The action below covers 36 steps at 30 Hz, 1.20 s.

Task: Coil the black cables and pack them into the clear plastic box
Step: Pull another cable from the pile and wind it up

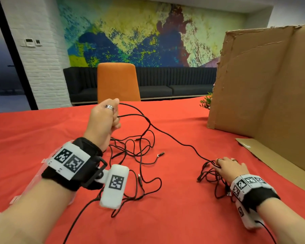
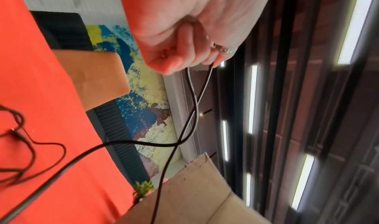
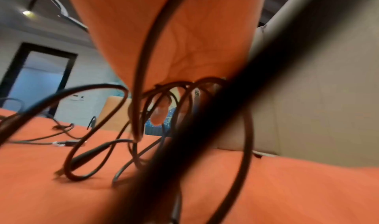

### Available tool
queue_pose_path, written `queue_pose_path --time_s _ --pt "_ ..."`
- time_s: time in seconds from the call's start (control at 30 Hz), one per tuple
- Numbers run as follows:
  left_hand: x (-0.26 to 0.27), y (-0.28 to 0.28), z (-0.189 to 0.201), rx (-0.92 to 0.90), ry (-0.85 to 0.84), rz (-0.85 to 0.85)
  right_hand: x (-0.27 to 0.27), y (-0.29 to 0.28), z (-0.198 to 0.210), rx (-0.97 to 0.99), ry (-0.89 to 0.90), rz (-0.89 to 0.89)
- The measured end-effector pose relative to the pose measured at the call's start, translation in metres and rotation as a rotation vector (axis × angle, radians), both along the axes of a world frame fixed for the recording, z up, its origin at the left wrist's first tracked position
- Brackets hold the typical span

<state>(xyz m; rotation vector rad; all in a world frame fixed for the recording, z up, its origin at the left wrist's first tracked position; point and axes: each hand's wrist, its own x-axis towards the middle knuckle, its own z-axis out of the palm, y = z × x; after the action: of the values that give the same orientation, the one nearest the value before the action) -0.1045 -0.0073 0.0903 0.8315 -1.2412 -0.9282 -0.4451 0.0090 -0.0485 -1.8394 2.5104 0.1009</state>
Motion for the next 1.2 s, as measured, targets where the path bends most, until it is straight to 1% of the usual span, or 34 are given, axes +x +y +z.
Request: queue_pose_path --time_s 0.03,0.07,0.1,0.17,0.2,0.23,0.27,0.3,0.33,0.37,0.4,0.47,0.53,0.6,0.67,0.77,0.83,0.9,0.93,1.03,1.07,1.13,1.2 --pt "-0.002 -0.001 -0.006 -0.046 -0.103 0.031 0.001 0.001 0.001 0.001 0.021 -0.001" --pt "-0.007 -0.001 -0.013 -0.087 -0.264 0.039 0.004 0.002 0.003 -0.018 0.038 0.013" --pt "-0.014 0.001 -0.021 -0.095 -0.459 0.001 0.01 0.003 0.006 -0.056 0.047 0.035" --pt "-0.033 0.007 -0.044 -0.001 -0.958 -0.129 0.029 0.004 0.017 -0.151 0.049 0.091" --pt "-0.044 0.011 -0.055 0.056 -1.217 -0.155 0.039 0.005 0.023 -0.194 0.037 0.118" --pt "-0.055 0.015 -0.064 0.07 -1.436 -0.126 0.049 0.005 0.029 -0.22 0.015 0.141" --pt "-0.065 0.021 -0.071 0.005 -1.578 -0.058 0.058 0.006 0.034 -0.233 -0.007 0.168" --pt "-0.074 0.025 -0.076 -0.097 -1.626 0.01 0.067 0.007 0.038 -0.235 -0.023 0.201" --pt "-0.083 0.028 -0.078 -0.199 -1.598 0.05 0.074 0.008 0.041 -0.237 -0.035 0.237" --pt "-0.091 0.028 -0.08 -0.281 -1.526 0.049 0.082 0.01 0.043 -0.242 -0.047 0.266" --pt "-0.098 0.027 -0.08 -0.292 -1.476 -0.001 0.088 0.012 0.045 -0.252 -0.063 0.287" --pt "-0.108 0.019 -0.081 -0.181 -1.376 -0.148 0.096 0.016 0.048 -0.283 -0.087 0.318" --pt "-0.11 0.013 -0.084 -0.099 -1.299 -0.215 0.099 0.019 0.049 -0.3 -0.1 0.351" --pt "-0.105 0.011 -0.084 -0.102 -1.241 -0.224 0.1 0.02 0.049 -0.308 -0.125 0.371" --pt "-0.096 0.009 -0.08 -0.12 -1.169 -0.244 0.098 0.02 0.045 -0.299 -0.191 0.377" --pt "-0.08 0.005 -0.073 -0.139 -1.065 -0.312 0.094 0.019 0.033 -0.213 -0.317 0.333" --pt "-0.073 0.007 -0.072 -0.132 -0.997 -0.336 0.094 0.017 0.026 -0.178 -0.312 0.332" --pt "-0.071 0.009 -0.076 -0.132 -0.918 -0.305 0.096 0.016 0.025 -0.188 -0.307 0.335" --pt "-0.071 0.01 -0.079 -0.133 -0.874 -0.274 0.098 0.016 0.026 -0.198 -0.353 0.347" --pt "-0.072 0.009 -0.077 -0.103 -0.657 -0.208 0.104 0.017 0.031 -0.192 -0.641 0.424" --pt "-0.073 0.009 -0.074 -0.097 -0.575 -0.203 0.107 0.018 0.032 -0.176 -0.685 0.465" --pt "-0.073 0.008 -0.065 -0.104 -0.479 -0.178 0.11 0.018 0.031 -0.121 -0.683 0.526" --pt "-0.072 0.006 -0.055 -0.117 -0.409 -0.134 0.106 0.017 0.022 -0.079 -0.635 0.539"
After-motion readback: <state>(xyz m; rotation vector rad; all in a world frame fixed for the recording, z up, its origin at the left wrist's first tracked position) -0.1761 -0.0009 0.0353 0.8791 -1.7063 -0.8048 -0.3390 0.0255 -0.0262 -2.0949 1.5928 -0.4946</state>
